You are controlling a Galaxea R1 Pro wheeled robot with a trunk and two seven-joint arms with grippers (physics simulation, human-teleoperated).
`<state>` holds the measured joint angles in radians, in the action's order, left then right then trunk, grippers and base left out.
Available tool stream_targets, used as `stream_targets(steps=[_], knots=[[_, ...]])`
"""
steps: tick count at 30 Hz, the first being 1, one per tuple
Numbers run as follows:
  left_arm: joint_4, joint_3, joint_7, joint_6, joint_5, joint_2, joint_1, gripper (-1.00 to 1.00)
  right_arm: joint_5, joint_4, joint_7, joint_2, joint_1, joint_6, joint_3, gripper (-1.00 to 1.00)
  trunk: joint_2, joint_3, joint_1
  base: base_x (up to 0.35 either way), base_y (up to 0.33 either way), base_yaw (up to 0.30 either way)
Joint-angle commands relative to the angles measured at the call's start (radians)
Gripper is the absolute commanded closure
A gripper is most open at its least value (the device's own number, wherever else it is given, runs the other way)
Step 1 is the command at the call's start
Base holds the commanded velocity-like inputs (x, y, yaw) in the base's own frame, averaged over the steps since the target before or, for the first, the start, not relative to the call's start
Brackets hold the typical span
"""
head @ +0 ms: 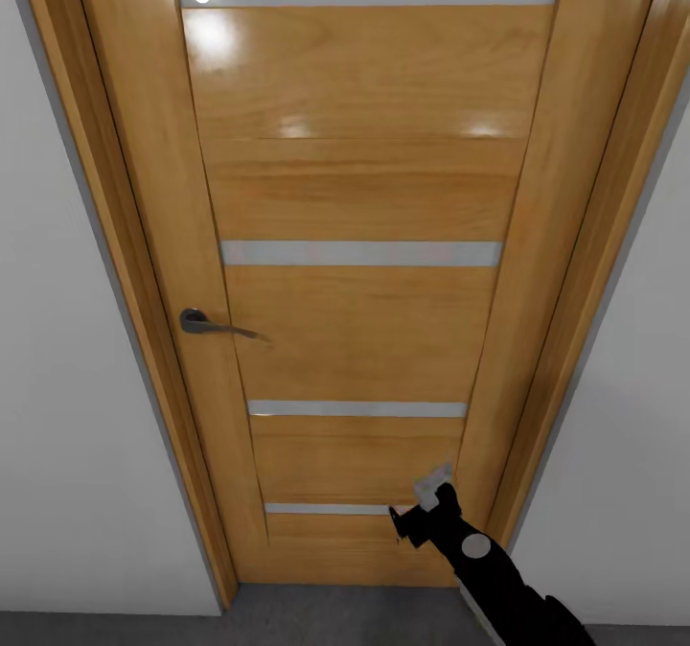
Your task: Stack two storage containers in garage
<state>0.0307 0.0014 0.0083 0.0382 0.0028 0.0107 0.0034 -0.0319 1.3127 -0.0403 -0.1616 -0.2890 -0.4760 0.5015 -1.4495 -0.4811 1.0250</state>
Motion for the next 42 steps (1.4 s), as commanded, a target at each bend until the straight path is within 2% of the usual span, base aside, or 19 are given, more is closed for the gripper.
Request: stream_targets(steps=[1,5,11,26,29,30,31,32,33,35,37,40,42], knots=[[0.001,0.000,0.001,0.002,0.000,0.000,0.001,-1.00,-0.005,0.028,-0.004,-0.001,-0.007,-0.025,0.002,-1.00,0.000,-0.001,0.000,0.000,0.000,0.000],[0.001,0.000,0.001,0.002,0.000,0.000,0.000,-1.00,-0.005,0.091,-0.004,0.000,-0.024,-0.082,0.002,-1.00,0.000,-0.001,0.000,0.000,0.000,0.000],[0.001,0.000,0.001,0.002,0.000,0.000,0.000,-1.00,-0.005,0.112,-0.005,0.001,-0.075,-0.133,0.000,-1.00,0.000,-0.001,0.000,0.000,0.000,0.000],[0.001,0.000,0.001,0.002,0.000,0.000,0.001,-1.00,0.007,0.158,-0.019,0.012,-0.088,-0.167,-0.003,-1.00,0.000,-0.001,0.000,0.000,0.000,0.000],[0.001,0.000,0.001,0.002,0.000,0.000,0.001,-1.00,0.007,0.207,-0.020,0.018,-0.144,-0.242,-0.003,-1.00,0.000,-0.001,0.000,0.000,0.000,0.000],[0.001,0.000,0.001,0.002,0.000,0.000,0.000,-1.00,0.005,0.213,-0.020,0.024,-0.188,-0.270,-0.003,-1.00,0.000,-0.001,0.000,0.000,0.000,0.000],[0.001,0.000,0.001,0.002,0.000,0.000,0.000,-1.00,0.005,0.215,-0.021,0.027,-0.202,-0.279,-0.003,-1.00,0.000,-0.001,0.000,0.000,0.000,0.000],[0.001,0.000,0.001,0.002,0.000,0.000,0.000,-1.00,0.004,0.217,-0.021,0.034,-0.223,-0.295,-0.003,-1.00,0.000,-0.001,0.000,0.000,0.000,0.000],[0.002,0.000,0.001,0.002,0.000,0.000,0.000,-1.00,0.007,0.221,-0.023,0.091,-0.263,-0.335,-0.003,-1.00,0.000,-0.001,0.000,0.000,0.000,0.000],[0.002,0.000,0.001,0.002,0.000,0.000,0.000,-1.00,0.007,0.221,-0.023,0.103,-0.281,-0.340,-0.002,-1.00,0.000,-0.001,0.000,0.000,0.000,0.000],[0.002,0.000,0.001,0.002,0.000,0.000,0.000,-1.00,0.007,0.221,-0.023,0.129,-0.314,-0.379,-0.002,-1.00,0.000,-0.001,0.000,0.000,0.000,0.000],[0.001,0.000,0.001,0.002,0.000,0.000,0.001,-1.00,0.012,0.221,-0.026,0.162,-0.329,-0.405,-0.002,-1.00,0.000,-0.001,0.000,0.000,0.000,0.000],[0.001,0.000,0.001,0.002,0.000,0.000,0.000,-1.00,0.038,0.220,-0.030,0.184,-0.332,-0.412,-0.001,-1.00,0.000,-0.001,0.000,0.000,0.000,0.000]])
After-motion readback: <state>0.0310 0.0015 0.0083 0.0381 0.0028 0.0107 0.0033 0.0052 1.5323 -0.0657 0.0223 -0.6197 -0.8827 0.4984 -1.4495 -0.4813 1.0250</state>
